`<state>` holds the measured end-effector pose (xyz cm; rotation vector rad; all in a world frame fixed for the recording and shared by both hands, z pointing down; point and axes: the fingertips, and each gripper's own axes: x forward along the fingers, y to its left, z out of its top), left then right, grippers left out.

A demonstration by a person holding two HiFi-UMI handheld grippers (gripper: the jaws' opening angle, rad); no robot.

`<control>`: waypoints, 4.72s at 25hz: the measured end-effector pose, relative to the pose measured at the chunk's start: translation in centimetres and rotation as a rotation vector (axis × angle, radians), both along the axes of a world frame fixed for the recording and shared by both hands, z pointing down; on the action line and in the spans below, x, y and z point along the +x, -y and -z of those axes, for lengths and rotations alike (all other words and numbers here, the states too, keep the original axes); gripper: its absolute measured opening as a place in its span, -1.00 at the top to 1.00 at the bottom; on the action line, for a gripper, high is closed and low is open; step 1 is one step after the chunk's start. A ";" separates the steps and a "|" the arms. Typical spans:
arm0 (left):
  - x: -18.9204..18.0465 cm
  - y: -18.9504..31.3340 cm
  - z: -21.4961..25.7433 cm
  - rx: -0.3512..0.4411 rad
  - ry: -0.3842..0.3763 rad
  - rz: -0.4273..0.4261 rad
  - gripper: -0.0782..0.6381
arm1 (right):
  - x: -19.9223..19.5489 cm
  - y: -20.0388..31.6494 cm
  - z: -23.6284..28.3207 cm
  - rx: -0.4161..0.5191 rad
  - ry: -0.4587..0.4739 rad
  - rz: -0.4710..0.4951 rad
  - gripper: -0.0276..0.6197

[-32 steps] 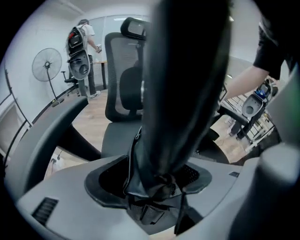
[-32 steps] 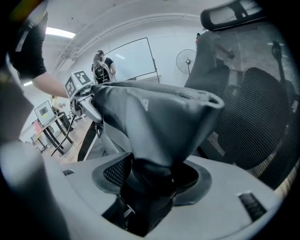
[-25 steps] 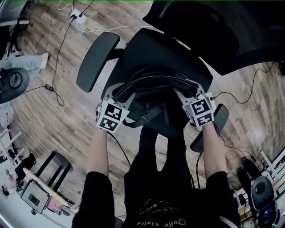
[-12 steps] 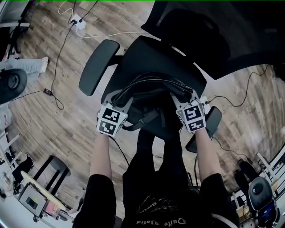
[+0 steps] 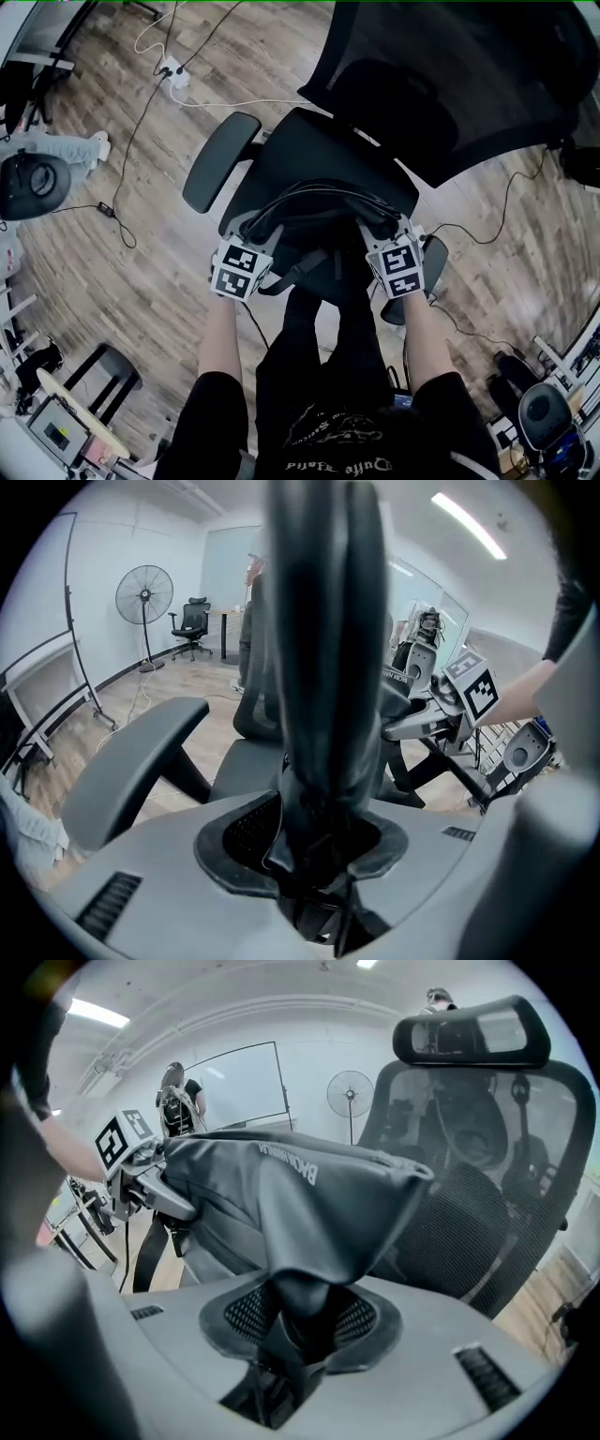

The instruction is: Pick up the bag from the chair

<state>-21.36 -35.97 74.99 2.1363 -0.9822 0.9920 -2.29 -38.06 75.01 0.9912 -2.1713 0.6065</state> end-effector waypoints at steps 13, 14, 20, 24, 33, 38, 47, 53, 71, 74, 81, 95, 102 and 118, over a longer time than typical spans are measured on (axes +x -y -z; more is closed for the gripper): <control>0.0 -2.6 9.7 0.066 -0.021 0.051 0.36 | 0.0 -2.4 10.5 0.093 -0.017 -0.012 0.49; 0.1 -3.0 10.4 0.069 -0.024 0.053 0.36 | 0.0 -2.8 11.3 0.100 -0.019 -0.014 0.49; 0.8 -4.8 14.9 0.106 -0.036 0.072 0.36 | 0.9 -4.7 16.0 0.143 -0.025 -0.032 0.49; 1.1 -5.3 17.8 0.146 -0.048 0.082 0.36 | 1.2 -5.3 19.1 0.182 -0.027 -0.036 0.49; 1.6 -7.3 22.9 0.202 -0.085 0.106 0.36 | 1.7 -7.3 25.0 0.260 -0.050 -0.020 0.49; 1.7 -7.6 25.5 0.246 -0.090 0.092 0.36 | 2.0 -8.6 27.3 0.287 -0.045 -0.046 0.49; 1.2 -8.7 29.6 0.298 -0.121 0.099 0.36 | 1.4 -10.1 32.0 0.361 -0.051 -0.046 0.50; 1.1 -9.0 32.2 0.344 -0.132 0.100 0.36 | 1.3 -10.6 34.7 0.404 -0.040 -0.050 0.50; 3.7 -10.2 39.8 0.509 -0.198 0.120 0.37 | 3.8 -11.6 41.9 0.546 0.019 -0.118 0.50; 4.1 -10.3 40.7 0.540 -0.201 0.117 0.37 | 4.3 -11.8 42.6 0.565 0.032 -0.132 0.50; 4.7 -9.9 41.7 0.568 -0.201 0.111 0.38 | 4.8 -11.3 43.7 0.606 0.033 -0.136 0.51; 5.1 -9.4 42.3 0.588 -0.193 0.102 0.40 | 5.0 -10.3 44.2 0.637 0.035 -0.142 0.51; 5.4 -9.4 42.3 0.598 -0.199 0.103 0.40 | 5.4 -10.3 44.0 0.638 0.046 -0.150 0.51; 5.7 -9.6 41.6 0.589 -0.202 0.101 0.40 | 5.7 -10.6 43.1 0.637 0.040 -0.158 0.51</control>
